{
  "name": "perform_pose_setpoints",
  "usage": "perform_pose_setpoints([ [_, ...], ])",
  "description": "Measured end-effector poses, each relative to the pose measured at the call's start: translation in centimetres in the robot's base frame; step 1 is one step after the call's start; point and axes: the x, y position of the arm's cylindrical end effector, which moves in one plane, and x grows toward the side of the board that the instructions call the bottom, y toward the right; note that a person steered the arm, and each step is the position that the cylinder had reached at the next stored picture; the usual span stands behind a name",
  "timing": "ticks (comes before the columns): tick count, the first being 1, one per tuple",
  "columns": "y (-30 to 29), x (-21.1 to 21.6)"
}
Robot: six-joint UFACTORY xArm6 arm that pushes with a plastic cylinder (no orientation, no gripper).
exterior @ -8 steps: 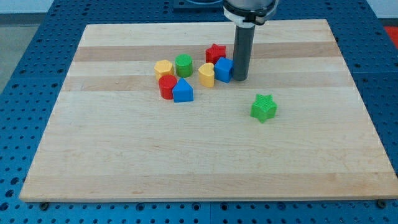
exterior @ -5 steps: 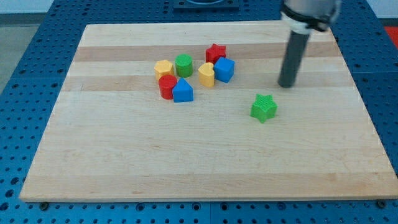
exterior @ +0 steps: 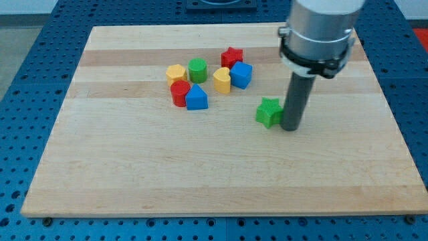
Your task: Keep green star at the bottom of blue cube
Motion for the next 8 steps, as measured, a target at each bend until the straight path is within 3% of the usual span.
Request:
perform_pose_setpoints([
  [4,-3.8,-4.5],
  [8,-7.1,-4.6],
])
